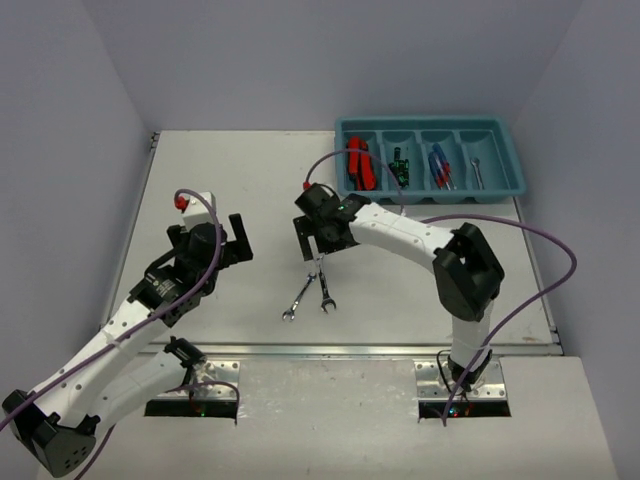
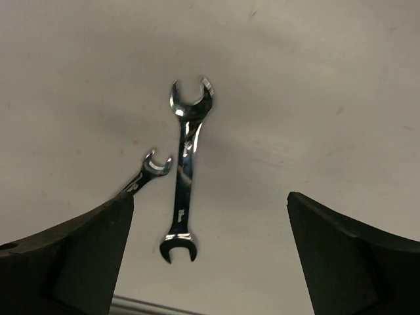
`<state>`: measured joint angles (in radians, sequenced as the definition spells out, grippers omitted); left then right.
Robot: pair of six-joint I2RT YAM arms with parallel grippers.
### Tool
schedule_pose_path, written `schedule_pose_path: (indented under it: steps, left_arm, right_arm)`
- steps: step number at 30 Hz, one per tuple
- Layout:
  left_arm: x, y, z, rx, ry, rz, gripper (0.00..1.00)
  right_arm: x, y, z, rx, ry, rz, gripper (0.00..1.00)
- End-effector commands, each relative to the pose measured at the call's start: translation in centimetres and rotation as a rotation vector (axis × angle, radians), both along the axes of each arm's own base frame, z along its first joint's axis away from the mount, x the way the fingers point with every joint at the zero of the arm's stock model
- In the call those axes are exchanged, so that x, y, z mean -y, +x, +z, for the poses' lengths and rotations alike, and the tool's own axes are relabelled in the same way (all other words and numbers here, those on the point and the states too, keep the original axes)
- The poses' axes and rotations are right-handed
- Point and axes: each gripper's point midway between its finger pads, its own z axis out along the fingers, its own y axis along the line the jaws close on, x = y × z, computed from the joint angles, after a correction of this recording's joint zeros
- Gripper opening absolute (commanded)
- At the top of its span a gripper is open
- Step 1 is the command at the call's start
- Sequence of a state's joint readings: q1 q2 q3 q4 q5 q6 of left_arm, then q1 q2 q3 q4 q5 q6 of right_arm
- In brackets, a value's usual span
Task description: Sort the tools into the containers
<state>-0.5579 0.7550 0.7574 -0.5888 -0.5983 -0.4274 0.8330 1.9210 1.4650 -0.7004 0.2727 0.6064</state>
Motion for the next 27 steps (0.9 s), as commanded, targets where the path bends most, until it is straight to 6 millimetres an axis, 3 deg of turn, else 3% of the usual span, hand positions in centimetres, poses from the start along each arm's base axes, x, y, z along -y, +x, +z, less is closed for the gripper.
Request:
schedule_pose_path:
  steps: [1,4,11,19,27]
  left_arm:
    - [0.8,0.5,1.7,0.042,-0.032,-0.026,1.00]
    - [0.9,0.6,1.6,0.037,-0.031,-0.035,1.00]
    - [1.6,0.5,1.5,0.030,-0.037,-0.074,1.00]
    - [1.9,0.4,1.4,0.028,-0.042,-0.097,1.00]
    - [2.0,0.3,1.7,0.038,-0.049,-0.106,1.00]
  right_arm:
    - [-0.4,-4.2,-1.9,-0.135,0.014,-0.012,0.89]
    - [-0.2,-5.0,-3.2,-0.174,0.012,-0.012,0.73]
    - [-1.0,-6.1,-5.6,-0.254,0.015,0.030,0.62]
    - [-1.7,-3.9,-7.3,-0.237,-0.037,0.033,0.52]
    - [-0.5,-1.5,-9.1,-0.266,-0.073,-0.011,0.41]
